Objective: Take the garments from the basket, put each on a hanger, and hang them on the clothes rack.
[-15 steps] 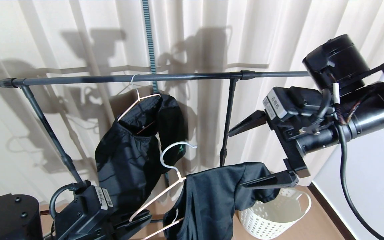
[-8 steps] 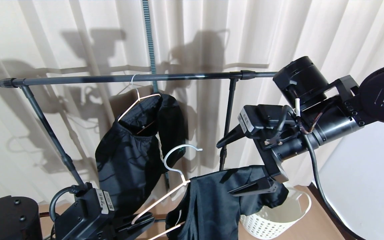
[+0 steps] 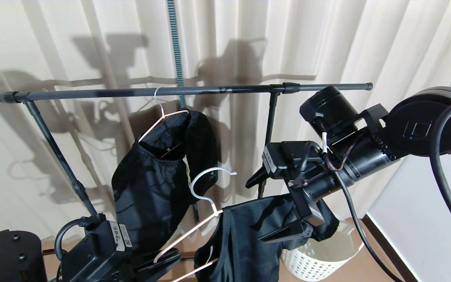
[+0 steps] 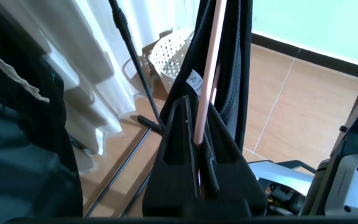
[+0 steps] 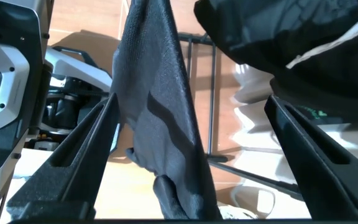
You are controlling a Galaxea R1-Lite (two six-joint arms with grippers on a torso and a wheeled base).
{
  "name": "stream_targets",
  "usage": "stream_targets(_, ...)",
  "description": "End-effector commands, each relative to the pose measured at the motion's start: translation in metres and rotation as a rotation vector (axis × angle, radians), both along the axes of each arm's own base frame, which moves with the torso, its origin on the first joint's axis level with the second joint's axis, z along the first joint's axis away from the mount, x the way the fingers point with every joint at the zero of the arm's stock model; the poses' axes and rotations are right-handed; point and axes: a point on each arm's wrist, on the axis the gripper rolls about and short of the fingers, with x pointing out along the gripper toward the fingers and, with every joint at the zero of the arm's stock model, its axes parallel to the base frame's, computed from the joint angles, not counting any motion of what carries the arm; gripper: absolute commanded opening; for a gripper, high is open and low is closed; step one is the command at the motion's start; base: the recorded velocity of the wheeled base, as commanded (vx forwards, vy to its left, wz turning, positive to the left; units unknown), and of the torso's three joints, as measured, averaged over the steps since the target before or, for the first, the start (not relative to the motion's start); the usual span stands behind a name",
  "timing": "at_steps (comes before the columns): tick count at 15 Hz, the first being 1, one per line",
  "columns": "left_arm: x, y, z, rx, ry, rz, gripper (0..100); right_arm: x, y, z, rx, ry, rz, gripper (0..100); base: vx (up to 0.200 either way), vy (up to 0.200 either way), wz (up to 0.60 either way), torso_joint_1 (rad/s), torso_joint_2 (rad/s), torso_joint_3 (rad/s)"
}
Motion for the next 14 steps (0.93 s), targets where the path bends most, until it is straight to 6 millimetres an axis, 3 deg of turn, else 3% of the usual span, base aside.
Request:
stream_targets(1,-0.0001,0.0001,0.0009,-0.004,-0.003,0.001,0,0.0022,0.0027,-0.0047,-0.007,0.011,0.003,100,0.000,0.000,0.00,0.000,0.00,0.000)
stream_targets(3,0.0001,-0.0001,0.0013,-0.005,-0.004,0.001,0,0.0028,0.0031,-0.0054,-0.007,0.012,0.003,100,0.000,0.000,0.00,0.000,0.00,0.000)
stream_targets(4,0.0001,-0.0001,0.0013,-0.005,-0.004,0.001,0,0.0028,0.0031,-0.0054,-0.008,0.011,0.002,0,0.000,0.000,0.00,0.000,0.00,0.000)
stream_targets(14,0.0003,-0.0003,0.0007,-0.002,-0.003,0.000,0,0.0016,0.0018,-0.0025,-0.015,-0.005,-0.007,0,0.000,0.000,0.00,0.000,0.00,0.000)
